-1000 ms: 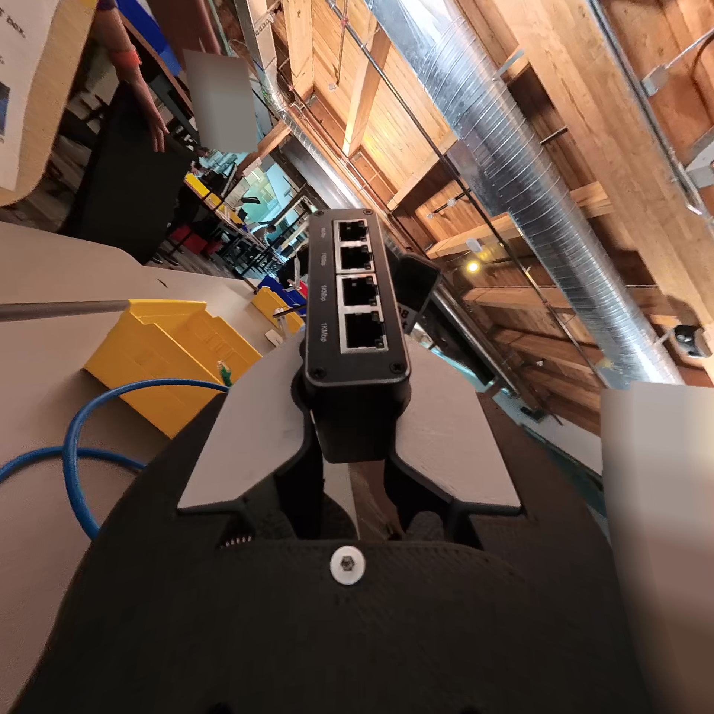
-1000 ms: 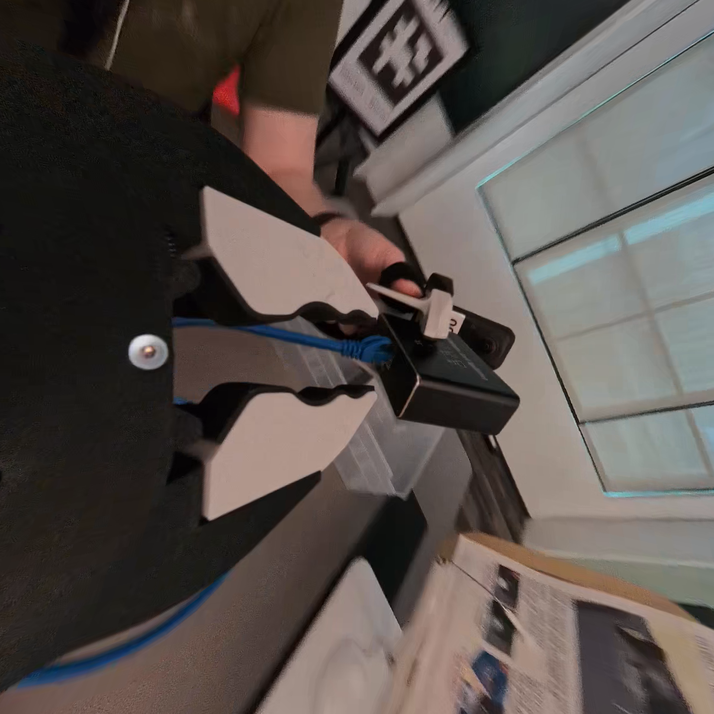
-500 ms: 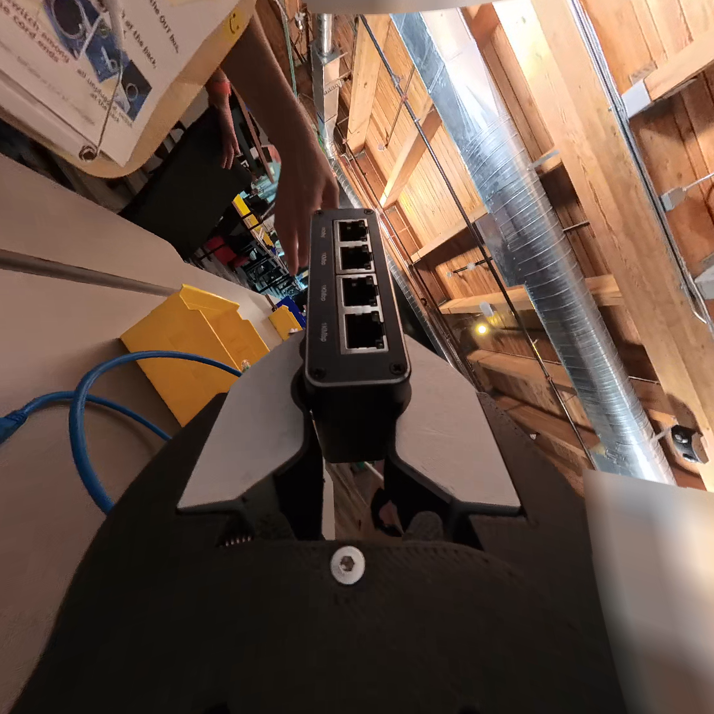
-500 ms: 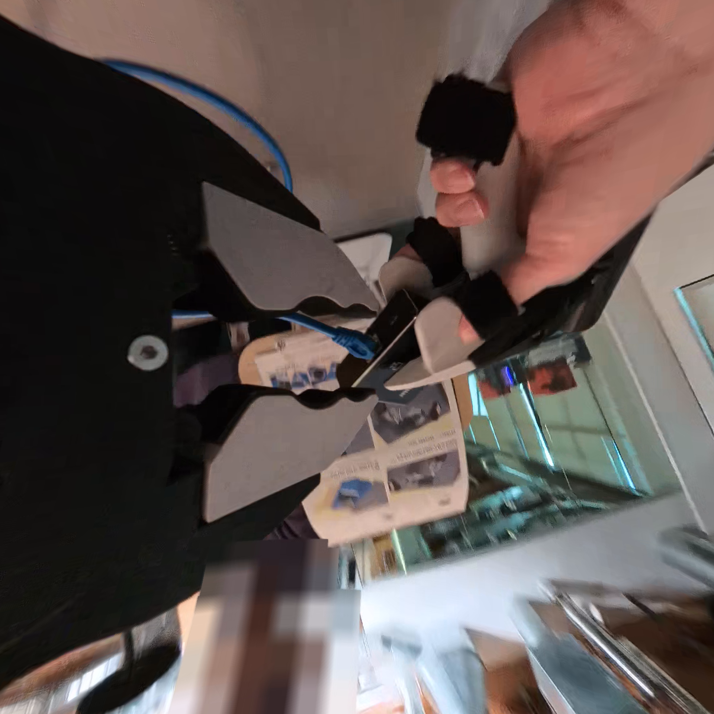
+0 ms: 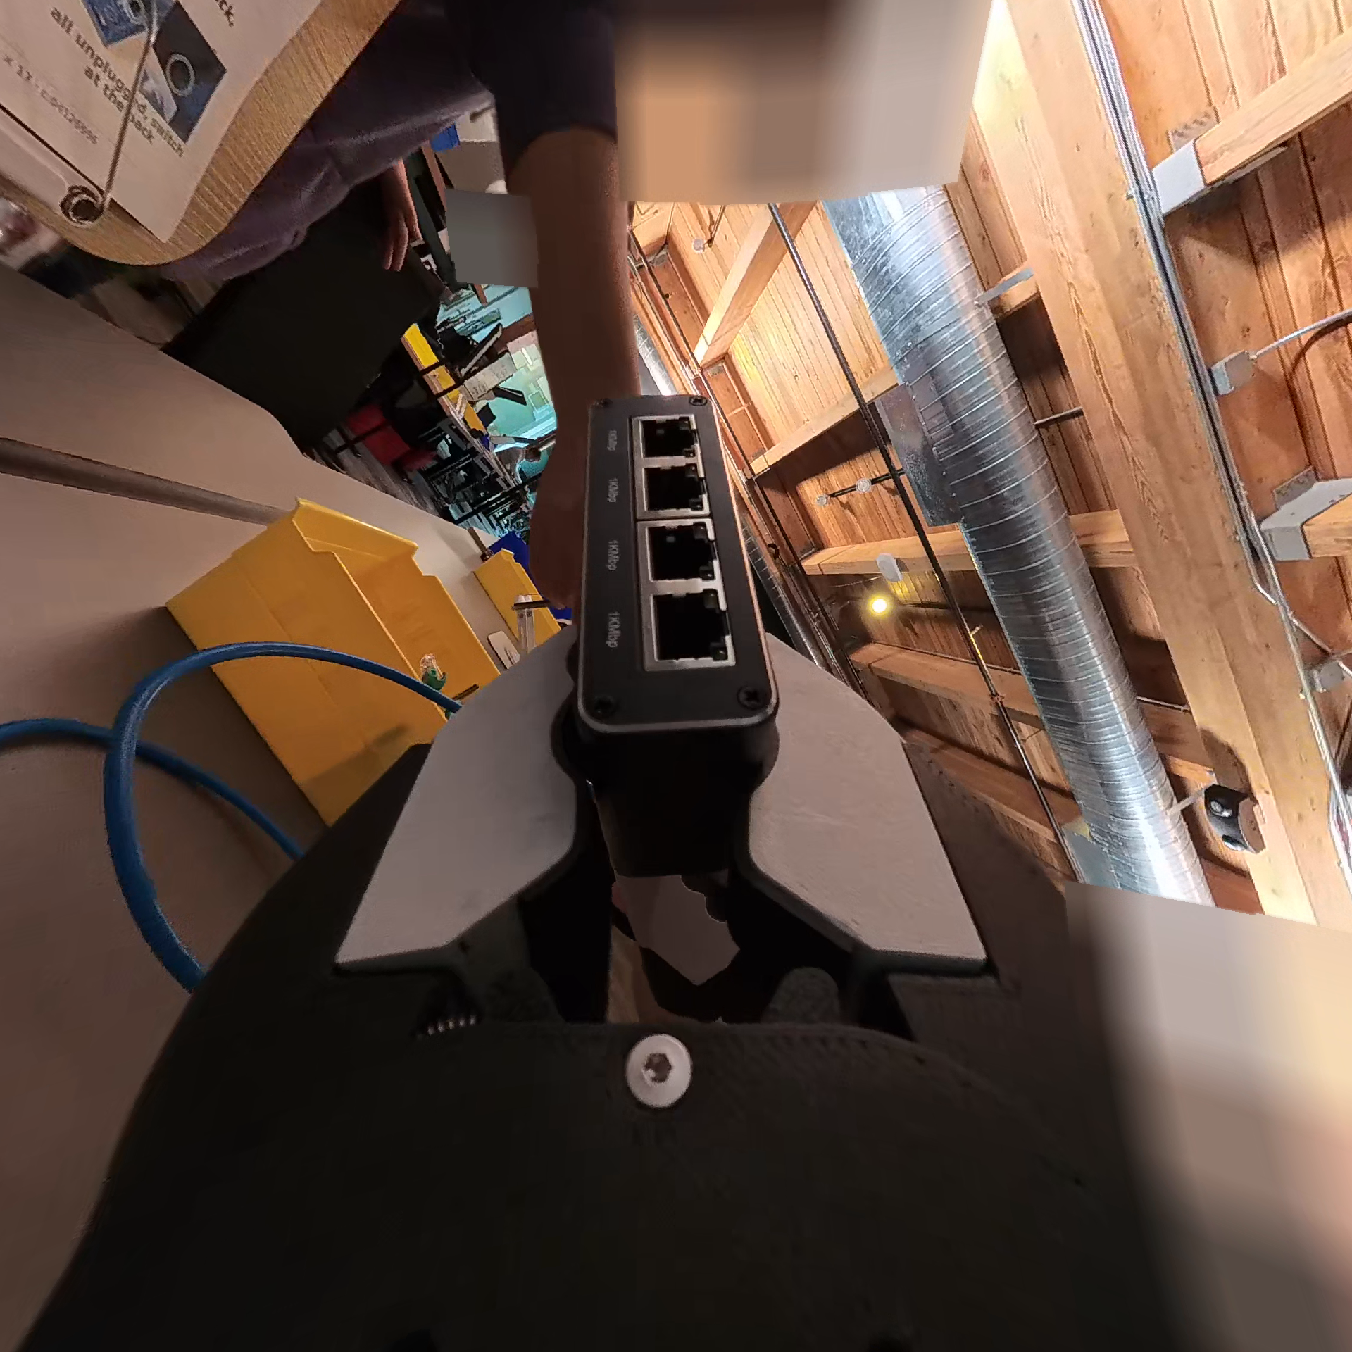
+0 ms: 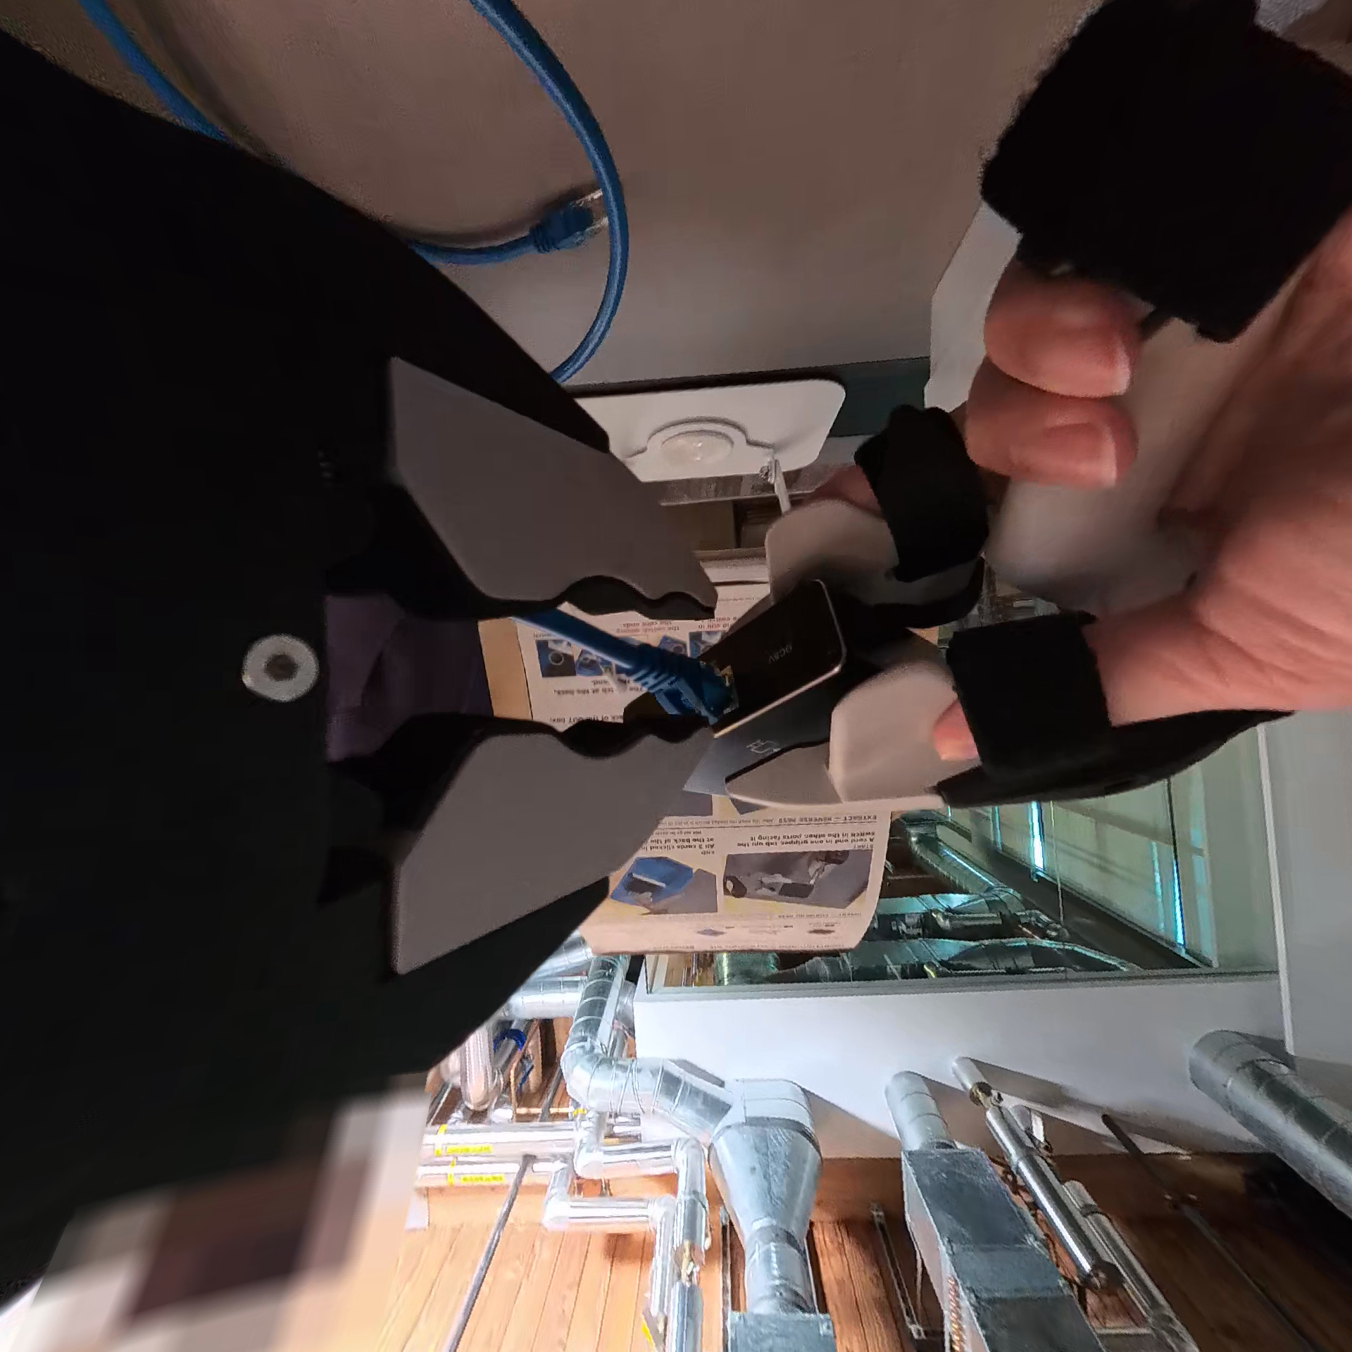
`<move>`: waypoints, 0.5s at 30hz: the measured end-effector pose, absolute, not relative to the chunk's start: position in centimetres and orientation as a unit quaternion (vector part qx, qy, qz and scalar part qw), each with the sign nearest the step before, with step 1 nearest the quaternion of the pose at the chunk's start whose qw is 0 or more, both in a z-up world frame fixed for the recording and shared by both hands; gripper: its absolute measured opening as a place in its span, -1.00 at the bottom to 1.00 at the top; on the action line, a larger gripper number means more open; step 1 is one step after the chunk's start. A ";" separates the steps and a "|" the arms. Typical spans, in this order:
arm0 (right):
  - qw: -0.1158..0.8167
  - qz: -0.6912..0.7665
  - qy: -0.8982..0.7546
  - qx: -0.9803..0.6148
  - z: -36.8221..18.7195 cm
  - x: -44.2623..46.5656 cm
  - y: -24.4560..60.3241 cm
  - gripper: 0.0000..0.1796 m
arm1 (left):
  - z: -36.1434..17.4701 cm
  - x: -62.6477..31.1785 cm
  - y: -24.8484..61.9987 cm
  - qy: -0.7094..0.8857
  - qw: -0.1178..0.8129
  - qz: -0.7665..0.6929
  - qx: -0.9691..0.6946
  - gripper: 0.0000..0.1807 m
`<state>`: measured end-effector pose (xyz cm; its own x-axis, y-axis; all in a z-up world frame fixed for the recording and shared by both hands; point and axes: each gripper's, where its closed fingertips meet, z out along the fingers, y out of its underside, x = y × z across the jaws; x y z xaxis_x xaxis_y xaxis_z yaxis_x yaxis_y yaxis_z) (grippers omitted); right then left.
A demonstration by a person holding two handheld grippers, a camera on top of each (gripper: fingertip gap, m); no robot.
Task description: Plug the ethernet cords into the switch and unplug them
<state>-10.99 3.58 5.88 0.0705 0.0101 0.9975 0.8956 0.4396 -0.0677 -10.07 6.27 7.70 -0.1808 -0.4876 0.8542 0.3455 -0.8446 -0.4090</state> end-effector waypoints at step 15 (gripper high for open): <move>0.593 -0.428 -0.587 -0.347 5.7 -10.6 4.2 -0.76 | 7.2 -9.9 6.4 0.057 0.263 -0.767 -0.583 -0.60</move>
